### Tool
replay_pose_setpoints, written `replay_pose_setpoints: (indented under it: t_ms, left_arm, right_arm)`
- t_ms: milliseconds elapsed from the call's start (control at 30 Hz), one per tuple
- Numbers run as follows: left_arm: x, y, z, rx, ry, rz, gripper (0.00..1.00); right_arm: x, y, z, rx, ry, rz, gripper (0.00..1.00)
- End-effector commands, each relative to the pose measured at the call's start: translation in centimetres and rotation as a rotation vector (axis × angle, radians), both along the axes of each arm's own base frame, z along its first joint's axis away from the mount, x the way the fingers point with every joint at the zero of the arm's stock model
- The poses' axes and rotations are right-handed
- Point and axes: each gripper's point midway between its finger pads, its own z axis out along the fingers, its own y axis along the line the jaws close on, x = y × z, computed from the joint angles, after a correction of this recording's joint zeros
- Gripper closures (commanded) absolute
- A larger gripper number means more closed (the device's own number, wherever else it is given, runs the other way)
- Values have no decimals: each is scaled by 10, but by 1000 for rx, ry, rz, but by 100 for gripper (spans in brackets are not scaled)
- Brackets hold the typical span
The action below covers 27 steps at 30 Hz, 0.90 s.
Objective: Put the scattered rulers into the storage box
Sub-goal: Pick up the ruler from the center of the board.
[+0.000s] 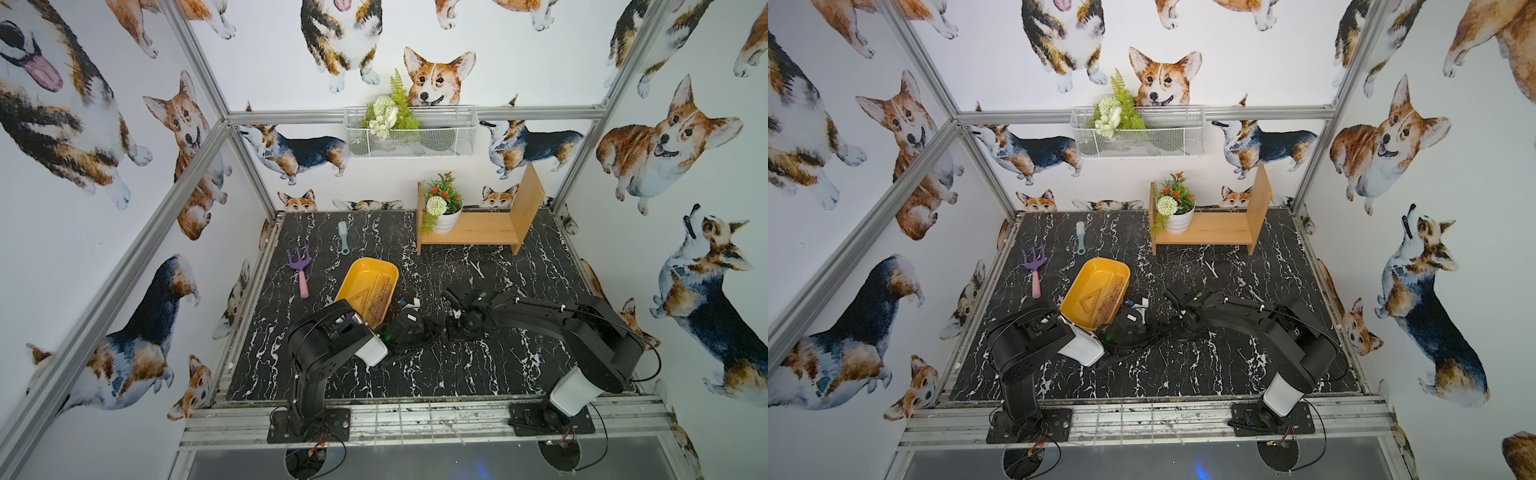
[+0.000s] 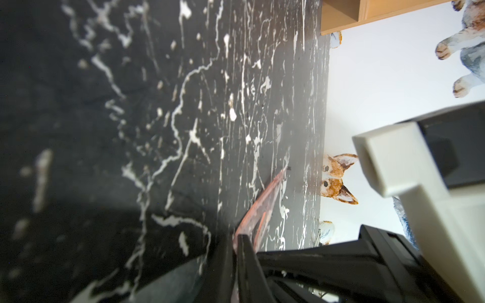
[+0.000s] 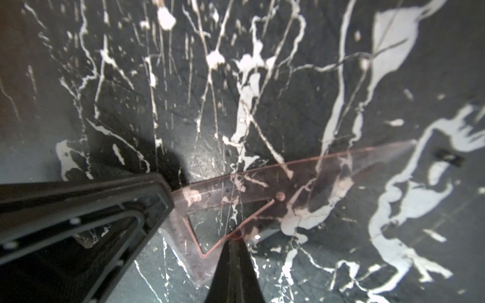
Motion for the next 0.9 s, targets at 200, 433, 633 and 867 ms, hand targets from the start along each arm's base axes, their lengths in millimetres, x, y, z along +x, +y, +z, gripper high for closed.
replay_pose_setpoints:
  t_ms: [200,433,633,867]
  left_arm:
    - [-45,-3,13,14,85,-186,90]
    - [-46,-6,12,-5,91,-193,100]
    - [-46,-3,16,6,85,-186,100]
    - [-41,2,29,31,52,-176,100]
  right_arm:
    - [-39,-22,-45,-14,133,-7,94]
    - [-31,-17,-34,11,98,-9,89]
    - [-12,-15,-1,9,-2,-18,63]
    - [2,-20,37,7,-89,-31,56]
